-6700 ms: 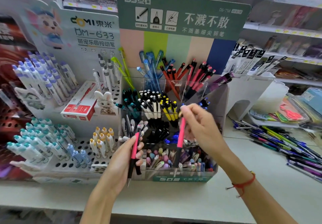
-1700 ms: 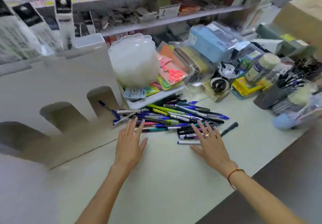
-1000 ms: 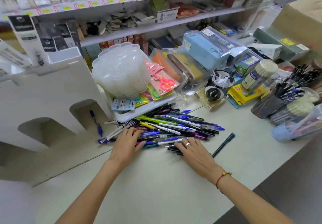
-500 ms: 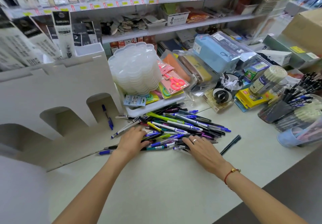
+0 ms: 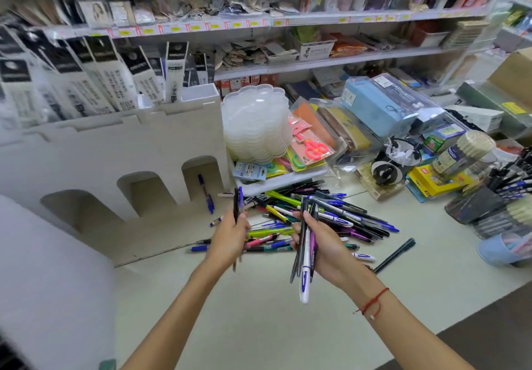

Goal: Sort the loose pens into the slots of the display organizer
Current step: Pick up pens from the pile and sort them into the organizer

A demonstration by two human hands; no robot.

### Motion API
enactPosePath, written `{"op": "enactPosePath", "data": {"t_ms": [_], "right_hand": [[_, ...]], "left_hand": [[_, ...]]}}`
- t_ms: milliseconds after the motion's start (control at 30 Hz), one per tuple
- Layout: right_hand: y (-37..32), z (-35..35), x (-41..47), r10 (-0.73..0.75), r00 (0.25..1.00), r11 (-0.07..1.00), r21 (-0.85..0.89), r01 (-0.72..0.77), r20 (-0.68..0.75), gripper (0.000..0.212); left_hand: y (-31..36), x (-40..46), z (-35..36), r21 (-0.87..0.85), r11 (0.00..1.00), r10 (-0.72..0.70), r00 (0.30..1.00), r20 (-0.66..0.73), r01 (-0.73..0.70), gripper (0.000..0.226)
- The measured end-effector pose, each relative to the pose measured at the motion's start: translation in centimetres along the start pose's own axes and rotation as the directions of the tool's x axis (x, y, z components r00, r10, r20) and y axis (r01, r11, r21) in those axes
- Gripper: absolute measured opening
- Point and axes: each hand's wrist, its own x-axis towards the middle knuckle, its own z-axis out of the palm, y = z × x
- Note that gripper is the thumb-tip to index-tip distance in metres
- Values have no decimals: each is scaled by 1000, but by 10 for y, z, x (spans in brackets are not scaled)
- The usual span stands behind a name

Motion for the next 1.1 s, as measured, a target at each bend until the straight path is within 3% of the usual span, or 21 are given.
{"op": "enactPosePath", "data": {"t_ms": [67, 167, 300, 433, 600, 733, 900, 1100], "right_hand": [[11, 18, -10, 53, 997, 990, 130, -60, 59, 24], [35, 43, -23, 87, 995, 977, 191, -95, 51, 26], [66, 72, -46, 12, 996, 999, -36, -15, -94, 24], [90, 108, -80, -66, 992, 946, -324, 28, -110, 26], [124, 144, -121, -178, 981, 831, -545, 110, -73, 33], [156, 181, -159, -214, 977, 785, -593, 179, 11, 32], [190, 227, -198, -201, 966, 727, -636, 257, 161, 20], [221, 262, -217, -29, 956, 719, -659, 223, 292, 27]], "left_hand": [[9, -27, -1, -351, 895, -229, 959, 164, 274, 19], [4, -62, -11, -353, 836, -323, 897, 302, 421, 18], [-23, -93, -38, -269, 880, -277, 882, 382, 392, 28], [-35, -128, -76, -364, 843, -206, 862, 463, 396, 32], [-49, -169, -120, -306, 892, -150, 857, 492, 332, 46], [-74, -204, -165, -285, 938, -39, 877, 479, 197, 36], [-105, -245, -230, -456, 864, 66, 850, 522, 213, 23], [-135, -282, -286, -538, 829, 141, 872, 468, 154, 24]]}}
